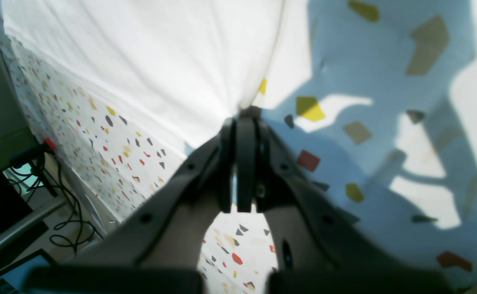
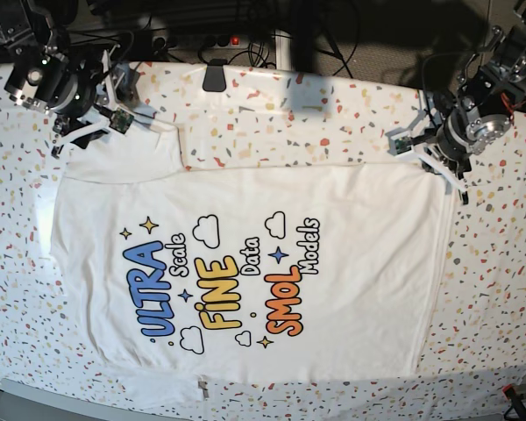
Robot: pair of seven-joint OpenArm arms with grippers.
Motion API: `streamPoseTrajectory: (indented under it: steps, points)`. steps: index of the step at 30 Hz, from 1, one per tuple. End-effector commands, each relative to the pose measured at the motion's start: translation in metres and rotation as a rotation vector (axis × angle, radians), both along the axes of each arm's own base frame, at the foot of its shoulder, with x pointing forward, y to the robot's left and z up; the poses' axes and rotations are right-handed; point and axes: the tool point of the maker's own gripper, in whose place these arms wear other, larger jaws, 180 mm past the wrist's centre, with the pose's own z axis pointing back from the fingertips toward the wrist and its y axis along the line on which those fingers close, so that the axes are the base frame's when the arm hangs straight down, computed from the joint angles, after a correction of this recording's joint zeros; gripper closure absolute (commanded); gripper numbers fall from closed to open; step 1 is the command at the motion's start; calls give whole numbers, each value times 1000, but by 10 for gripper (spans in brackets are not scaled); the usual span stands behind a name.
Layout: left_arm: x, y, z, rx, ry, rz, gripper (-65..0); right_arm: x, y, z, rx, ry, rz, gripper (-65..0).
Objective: Fold the T-shirt properly
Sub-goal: 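Grasp the shirt's shoulder edge by the folded sleeve with the right gripper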
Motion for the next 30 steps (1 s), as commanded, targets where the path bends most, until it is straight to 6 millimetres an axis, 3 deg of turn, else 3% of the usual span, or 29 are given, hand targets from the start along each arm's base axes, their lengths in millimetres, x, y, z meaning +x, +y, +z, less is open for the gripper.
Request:
streamPoseTrajectory:
  steps: [1, 9, 17, 30]
  points:
    - [4, 3, 6, 6, -15, -6, 0, 8, -2, 8, -13, -35, 9, -342]
    - [4, 3, 7, 7, -15, -5, 0, 8, -3, 6, -20, -38, 8, -342]
    - [4, 3, 6, 7, -15, -5, 0, 3, -27, -8, -97, -5, -15, -342]
    - [4, 3, 6, 6, -15, -5, 0, 18, -37, 0, -168, -51, -4, -342]
